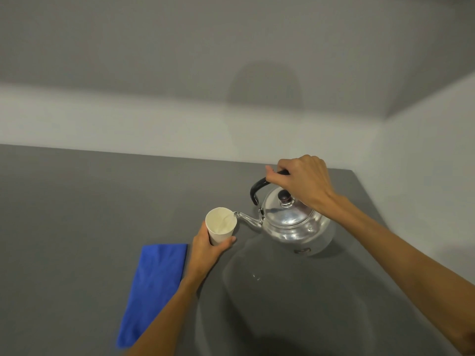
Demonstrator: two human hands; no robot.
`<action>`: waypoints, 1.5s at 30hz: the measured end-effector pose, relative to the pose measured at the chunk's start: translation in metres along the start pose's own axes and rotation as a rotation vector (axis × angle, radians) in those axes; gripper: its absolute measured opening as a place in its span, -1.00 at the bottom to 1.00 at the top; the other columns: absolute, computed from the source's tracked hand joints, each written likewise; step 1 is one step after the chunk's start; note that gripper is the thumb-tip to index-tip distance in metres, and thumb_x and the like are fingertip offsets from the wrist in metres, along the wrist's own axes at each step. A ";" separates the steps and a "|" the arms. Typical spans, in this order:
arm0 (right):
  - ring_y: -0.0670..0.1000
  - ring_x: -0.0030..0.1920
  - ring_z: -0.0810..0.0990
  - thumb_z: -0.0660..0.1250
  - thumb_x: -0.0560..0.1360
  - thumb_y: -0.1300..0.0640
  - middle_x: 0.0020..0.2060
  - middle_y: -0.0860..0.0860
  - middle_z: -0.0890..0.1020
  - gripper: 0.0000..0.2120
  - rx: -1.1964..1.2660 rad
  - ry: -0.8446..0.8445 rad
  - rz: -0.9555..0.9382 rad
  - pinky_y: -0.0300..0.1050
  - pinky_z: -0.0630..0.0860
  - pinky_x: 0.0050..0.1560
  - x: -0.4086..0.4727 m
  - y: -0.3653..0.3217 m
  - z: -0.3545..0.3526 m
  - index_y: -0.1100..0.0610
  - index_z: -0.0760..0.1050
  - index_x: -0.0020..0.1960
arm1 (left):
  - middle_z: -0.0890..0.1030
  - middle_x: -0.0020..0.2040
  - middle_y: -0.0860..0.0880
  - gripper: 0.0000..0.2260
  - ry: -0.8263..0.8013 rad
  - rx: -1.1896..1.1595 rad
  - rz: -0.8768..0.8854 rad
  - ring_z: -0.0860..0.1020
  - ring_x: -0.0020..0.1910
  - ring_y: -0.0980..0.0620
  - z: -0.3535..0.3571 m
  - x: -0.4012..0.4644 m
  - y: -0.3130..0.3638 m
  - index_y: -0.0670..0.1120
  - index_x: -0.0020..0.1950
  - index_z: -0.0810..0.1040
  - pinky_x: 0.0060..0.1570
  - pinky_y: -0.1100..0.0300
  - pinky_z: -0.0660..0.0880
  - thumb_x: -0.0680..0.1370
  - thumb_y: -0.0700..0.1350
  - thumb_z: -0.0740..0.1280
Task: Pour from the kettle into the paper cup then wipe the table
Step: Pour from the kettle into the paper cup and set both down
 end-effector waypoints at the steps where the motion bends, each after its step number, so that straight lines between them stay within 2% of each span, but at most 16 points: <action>1: 0.05 -0.52 0.25 0.27 0.49 -0.09 -0.60 0.20 0.48 -0.51 -0.003 0.000 0.001 -0.08 0.37 -0.44 0.000 0.000 0.000 0.27 0.49 -0.42 | 0.52 0.16 0.26 -0.33 0.000 0.001 0.001 0.46 0.14 0.40 -0.001 0.000 0.000 0.15 0.33 0.33 -0.02 0.48 0.43 0.30 0.14 0.53; 7: 0.06 -0.54 0.28 0.27 0.49 -0.09 -0.62 0.16 0.47 -0.52 -0.004 -0.001 -0.004 -0.10 0.34 -0.44 0.000 0.000 0.000 0.26 0.50 -0.43 | 0.51 0.15 0.27 -0.36 -0.004 0.010 0.007 0.46 0.13 0.40 -0.001 0.000 0.002 0.17 0.31 0.32 -0.03 0.51 0.41 0.32 0.11 0.53; 12: 0.04 -0.54 0.23 0.28 0.49 -0.08 -0.62 0.17 0.47 -0.52 -0.009 0.004 -0.008 -0.13 0.28 -0.45 0.000 -0.002 -0.002 0.27 0.50 -0.43 | 0.53 0.21 0.15 -0.34 -0.009 0.008 0.009 0.49 0.15 0.26 0.000 0.000 0.001 0.07 0.35 0.33 0.02 0.45 0.40 0.33 0.07 0.53; 15: 0.03 -0.54 0.24 0.27 0.49 -0.08 -0.62 0.18 0.48 -0.52 -0.002 0.000 -0.010 -0.11 0.32 -0.45 0.000 -0.003 -0.002 0.27 0.49 -0.43 | 0.52 0.22 0.13 -0.34 -0.009 0.011 0.013 0.49 0.16 0.23 -0.001 0.000 0.001 0.06 0.36 0.33 0.05 0.44 0.39 0.34 0.07 0.53; 21: 0.02 -0.53 0.22 0.27 0.49 -0.08 -0.61 0.19 0.48 -0.51 0.001 0.003 -0.006 -0.09 0.34 -0.46 0.001 -0.001 -0.004 0.27 0.48 -0.44 | 0.51 0.18 0.23 -0.37 -0.013 0.007 0.009 0.46 0.14 0.39 0.001 0.000 0.000 0.18 0.31 0.32 0.00 0.51 0.38 0.32 0.11 0.52; 27: 0.01 -0.55 0.24 0.27 0.50 -0.08 -0.63 0.17 0.47 -0.50 0.002 -0.001 -0.019 -0.07 0.37 -0.47 -0.001 -0.004 -0.003 0.27 0.47 -0.45 | 0.52 0.20 0.20 -0.34 -0.019 0.004 0.007 0.47 0.16 0.33 0.001 0.000 -0.003 0.15 0.33 0.31 0.06 0.43 0.41 0.31 0.15 0.52; 33: 0.03 -0.54 0.22 0.27 0.49 -0.08 -0.62 0.18 0.46 -0.50 0.002 -0.004 -0.019 -0.07 0.36 -0.47 0.001 -0.008 -0.003 0.28 0.47 -0.44 | 0.50 0.17 0.31 -0.37 -0.008 0.006 0.022 0.46 0.15 0.40 -0.003 0.000 -0.001 0.27 0.28 0.29 0.05 0.45 0.40 0.29 0.20 0.50; 36: 0.05 -0.53 0.20 0.28 0.49 -0.08 -0.64 0.16 0.37 -0.50 -0.010 -0.002 -0.017 -0.09 0.32 -0.46 0.001 -0.009 -0.003 0.27 0.45 -0.45 | 0.49 0.18 0.28 -0.37 -0.011 0.006 0.022 0.45 0.15 0.40 -0.002 0.000 0.000 0.23 0.30 0.29 0.05 0.46 0.39 0.31 0.16 0.50; 42: 0.03 -0.53 0.24 0.26 0.50 -0.09 -0.60 0.19 0.49 -0.50 -0.013 -0.006 -0.022 -0.06 0.37 -0.46 0.002 -0.007 -0.006 0.28 0.48 -0.43 | 0.50 0.21 0.18 -0.32 -0.023 0.014 0.017 0.46 0.15 0.35 0.000 0.002 0.001 0.09 0.37 0.30 0.00 0.52 0.39 0.33 0.10 0.51; 45: 0.04 -0.53 0.23 0.26 0.50 -0.09 -0.61 0.19 0.48 -0.50 -0.011 -0.008 -0.027 -0.07 0.37 -0.46 0.003 -0.008 -0.006 0.28 0.47 -0.44 | 0.50 0.20 0.19 -0.32 -0.016 0.016 0.016 0.46 0.14 0.36 -0.002 0.002 0.001 0.09 0.36 0.30 -0.02 0.53 0.41 0.33 0.11 0.51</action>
Point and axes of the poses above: each hand's wrist, its own x-axis towards the middle knuckle, its own z-axis out of the palm, y = z × x, the point moved 10 cm from there along x, towards the middle knuckle
